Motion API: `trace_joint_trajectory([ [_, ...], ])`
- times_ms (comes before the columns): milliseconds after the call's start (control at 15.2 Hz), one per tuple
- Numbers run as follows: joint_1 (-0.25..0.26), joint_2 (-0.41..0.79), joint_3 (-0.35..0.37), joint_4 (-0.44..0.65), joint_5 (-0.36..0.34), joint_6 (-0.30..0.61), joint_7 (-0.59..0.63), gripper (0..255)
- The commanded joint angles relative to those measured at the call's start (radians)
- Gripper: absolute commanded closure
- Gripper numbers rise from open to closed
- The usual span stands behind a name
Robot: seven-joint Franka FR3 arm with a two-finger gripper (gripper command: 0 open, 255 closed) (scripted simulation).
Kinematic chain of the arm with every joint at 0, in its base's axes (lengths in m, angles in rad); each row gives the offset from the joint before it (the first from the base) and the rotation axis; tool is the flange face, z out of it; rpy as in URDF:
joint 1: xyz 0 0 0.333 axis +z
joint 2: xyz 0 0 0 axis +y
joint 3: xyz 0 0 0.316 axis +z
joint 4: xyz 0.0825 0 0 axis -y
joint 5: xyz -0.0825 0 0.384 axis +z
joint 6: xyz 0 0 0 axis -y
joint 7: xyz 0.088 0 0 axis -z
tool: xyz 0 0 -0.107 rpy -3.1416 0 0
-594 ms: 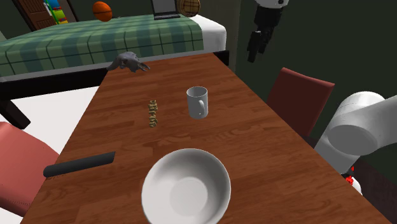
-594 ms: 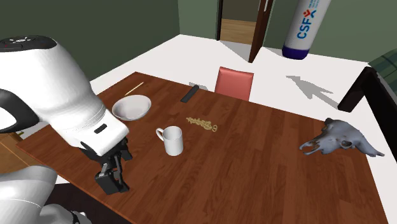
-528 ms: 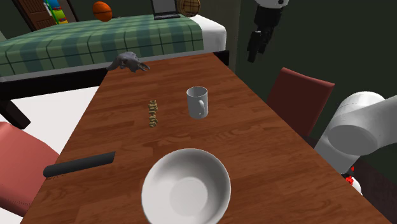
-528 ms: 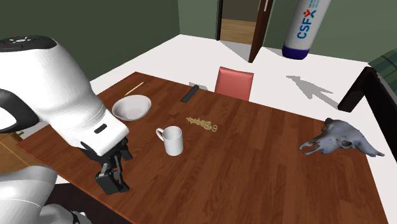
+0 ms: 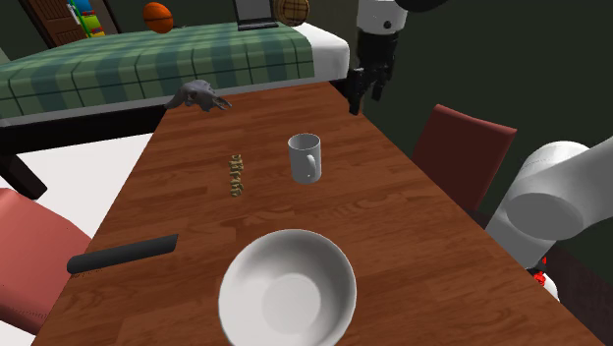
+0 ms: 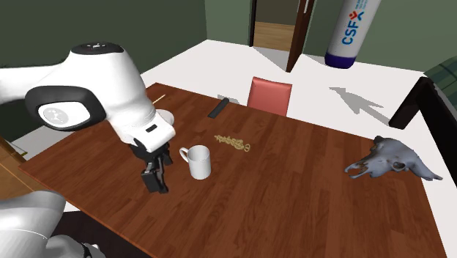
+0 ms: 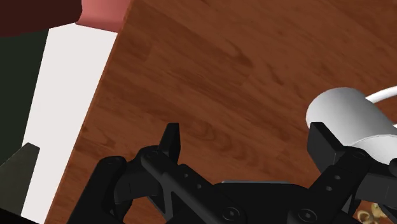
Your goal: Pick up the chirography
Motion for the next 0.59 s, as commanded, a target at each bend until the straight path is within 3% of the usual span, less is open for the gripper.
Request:
trace_joint_trajectory([
  [0, 0.000, 0.057, 0.053, 0.028, 0.017, 0.024, 0.080, 0],
  [528, -0.025, 0.310, 0.235, 0.183, 0.011, 0.099, 0.373, 0],
])
